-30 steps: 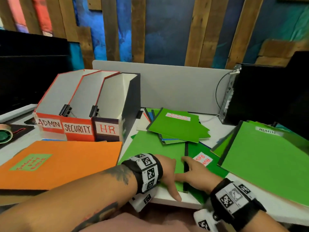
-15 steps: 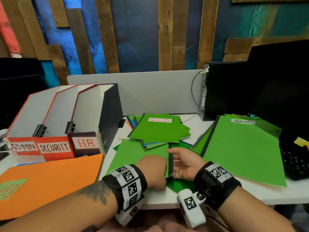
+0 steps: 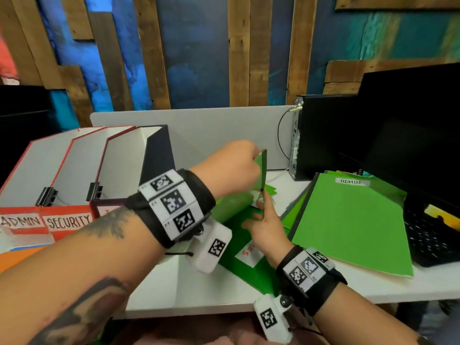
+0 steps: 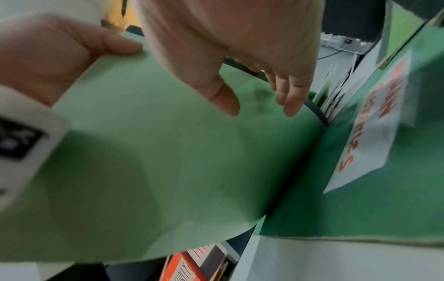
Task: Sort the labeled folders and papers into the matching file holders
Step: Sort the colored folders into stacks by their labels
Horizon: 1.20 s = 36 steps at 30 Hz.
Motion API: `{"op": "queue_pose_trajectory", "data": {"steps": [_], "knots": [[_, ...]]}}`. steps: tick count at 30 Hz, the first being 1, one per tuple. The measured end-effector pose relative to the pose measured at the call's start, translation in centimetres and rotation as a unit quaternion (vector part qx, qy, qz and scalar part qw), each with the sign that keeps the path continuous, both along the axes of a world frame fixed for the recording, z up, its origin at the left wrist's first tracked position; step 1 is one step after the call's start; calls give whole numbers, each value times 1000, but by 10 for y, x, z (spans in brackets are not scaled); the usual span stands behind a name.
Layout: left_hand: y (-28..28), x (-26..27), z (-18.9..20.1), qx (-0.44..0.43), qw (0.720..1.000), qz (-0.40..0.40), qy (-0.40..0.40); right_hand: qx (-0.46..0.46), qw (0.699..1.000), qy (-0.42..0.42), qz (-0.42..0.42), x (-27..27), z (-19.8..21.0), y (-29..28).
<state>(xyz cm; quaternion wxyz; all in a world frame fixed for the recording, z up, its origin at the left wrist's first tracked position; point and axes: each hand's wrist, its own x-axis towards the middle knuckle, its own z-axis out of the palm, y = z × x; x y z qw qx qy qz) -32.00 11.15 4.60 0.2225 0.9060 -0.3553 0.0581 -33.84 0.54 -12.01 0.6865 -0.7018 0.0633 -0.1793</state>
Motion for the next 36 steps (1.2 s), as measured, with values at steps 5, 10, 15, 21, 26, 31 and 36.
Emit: {"op": "queue_pose_trajectory", "data": {"steps": [5, 10, 15, 21, 26, 31, 36], "knots": [[2, 5, 35, -35, 999, 31, -1, -189, 981, -5, 47, -2, -14, 10], [11, 9, 56, -96, 990, 36, 95, -339, 940, -34, 36, -12, -18, 30], [14, 5, 75, -166, 969, 26, 180, -385, 922, -51, 2, -31, -9, 41], [10, 0, 108, -242, 944, -2, 224, -425, 888, -128, -116, -29, -10, 42], [8, -7, 119, -293, 925, -4, 244, -277, 939, -182, -94, -14, -10, 19], [5, 4, 110, -299, 932, 9, 206, -85, 967, -179, -159, -23, 22, 7], [11, 23, 85, -351, 915, 2, 201, 51, 952, -160, -255, -14, 45, -26]]}}
